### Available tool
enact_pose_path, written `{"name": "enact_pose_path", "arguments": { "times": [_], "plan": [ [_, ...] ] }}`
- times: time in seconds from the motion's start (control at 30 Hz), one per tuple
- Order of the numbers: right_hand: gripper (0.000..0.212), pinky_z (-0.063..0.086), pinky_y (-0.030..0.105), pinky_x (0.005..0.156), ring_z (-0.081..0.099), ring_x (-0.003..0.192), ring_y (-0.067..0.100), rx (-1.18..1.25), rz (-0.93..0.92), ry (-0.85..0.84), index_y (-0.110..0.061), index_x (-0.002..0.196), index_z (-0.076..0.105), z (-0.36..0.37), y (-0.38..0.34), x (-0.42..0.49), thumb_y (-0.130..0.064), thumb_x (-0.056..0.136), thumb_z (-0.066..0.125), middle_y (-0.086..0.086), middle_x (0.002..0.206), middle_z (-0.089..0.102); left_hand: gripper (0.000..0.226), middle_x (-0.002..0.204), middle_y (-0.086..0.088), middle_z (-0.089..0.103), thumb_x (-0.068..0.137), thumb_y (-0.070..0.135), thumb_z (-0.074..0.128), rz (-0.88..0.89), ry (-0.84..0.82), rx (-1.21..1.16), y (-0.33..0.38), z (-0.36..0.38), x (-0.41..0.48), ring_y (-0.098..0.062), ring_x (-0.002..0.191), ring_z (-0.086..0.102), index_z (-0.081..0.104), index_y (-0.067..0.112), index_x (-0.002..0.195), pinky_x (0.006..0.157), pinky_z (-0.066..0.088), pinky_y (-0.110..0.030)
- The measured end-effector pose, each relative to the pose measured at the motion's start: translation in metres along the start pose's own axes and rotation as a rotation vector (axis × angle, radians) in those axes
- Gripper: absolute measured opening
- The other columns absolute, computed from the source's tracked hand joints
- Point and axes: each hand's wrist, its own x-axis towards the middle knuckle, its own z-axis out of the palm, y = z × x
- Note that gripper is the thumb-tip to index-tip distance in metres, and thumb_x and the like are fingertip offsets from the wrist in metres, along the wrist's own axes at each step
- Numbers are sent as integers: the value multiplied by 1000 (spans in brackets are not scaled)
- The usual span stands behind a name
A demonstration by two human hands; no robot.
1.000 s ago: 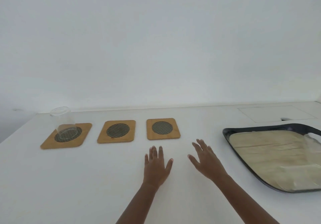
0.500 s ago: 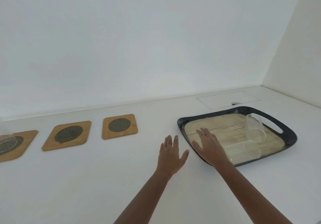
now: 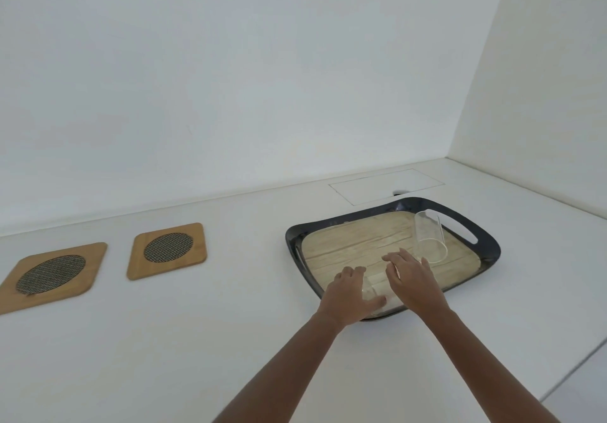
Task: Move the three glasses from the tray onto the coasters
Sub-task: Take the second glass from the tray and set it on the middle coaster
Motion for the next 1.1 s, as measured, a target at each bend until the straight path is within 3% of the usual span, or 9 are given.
{"name": "enact_pose_path", "arguments": {
  "times": [0.13, 0.27, 0.4, 0.5, 0.63, 0.73, 0.87, 1.0, 1.1],
  "plan": [
    [33, 18, 43, 114, 30, 138, 10, -178, -36, -94, -13, 118, 53, -1, 11, -1, -15, 97, 27, -6, 133, 53, 72, 139, -12, 43, 83, 42, 62, -24, -48, -67, 5, 8, 8, -27, 129, 39, 30, 11, 139, 107, 37, -40],
    [33, 17, 42, 115, 31, 137, 9, -205, -63, -90, -15, 117, 52, 1, 15, -1, -16, 98, 26, -8, 131, 53, 74, 138, -11, 44, 79, 38, 68, -42, -45, -206, 2, 14, 15, -25, 124, 45, 32, 11, 137, 101, 39, -34],
    [26, 23, 43, 113, 54, 118, 19, 11, -86, 37, -10, 106, 61, 2, 13, 2, -13, 95, 37, 2, 112, 66, 66, 120, -10, 52, 79, 38, 69, -75, -44, -381, 0, 13, 22, -20, 97, 53, 37, 7, 129, 81, 43, -28],
    [22, 28, 45, 110, 62, 107, 23, 88, -139, 140, -6, 100, 64, 1, 8, 3, -8, 93, 43, 7, 102, 71, 62, 98, -1, 47, 80, 41, 67, -124, 1, -530, 0, 8, 24, -8, 74, 47, 40, 7, 124, 62, 39, -18],
    [31, 31, 48, 108, 59, 115, 26, 130, -282, 253, -5, 106, 62, -2, -6, 5, -13, 92, 36, 10, 107, 69, 47, 97, -7, 50, 84, 37, 63, -246, 94, -839, -2, -9, 26, -14, 75, 52, 42, 6, 114, 70, 47, -26],
    [40, 32, 48, 108, 57, 117, 24, 97, -419, 260, -4, 116, 58, -8, -20, 9, -22, 91, 32, 11, 117, 65, 42, 89, 2, 47, 87, 39, 57, -312, 151, -1022, -6, -38, 21, -11, 69, 51, 46, 8, 112, 61, 50, -24],
    [48, 41, 49, 106, 56, 119, 24, 26, -584, 208, -4, 124, 50, -6, -41, 17, -32, 87, 43, 11, 123, 61, 20, 83, 4, 50, 88, 44, 51, -377, 167, -971, -17, -79, 9, -13, 56, 46, 59, 26, 86, 52, 44, -21],
    [65, 42, 48, 104, 56, 119, 25, -45, -610, 198, -1, 130, 44, 8, -74, 22, -46, 82, 50, 12, 128, 58, 35, 69, -2, 46, 85, 49, 49, -483, 180, -887, -34, -113, -6, -14, 50, 41, 57, 16, 79, 52, 37, -23],
    [72, 44, 47, 100, 61, 111, 28, -10, -585, 226, 1, 128, 46, 20, -104, 26, -43, 75, 67, 15, 121, 62, 39, 68, -3, 41, 84, 51, 49, -540, 203, -837, -47, -132, -18, -16, 52, 40, 52, 13, 79, 52, 36, -24]
  ]
}}
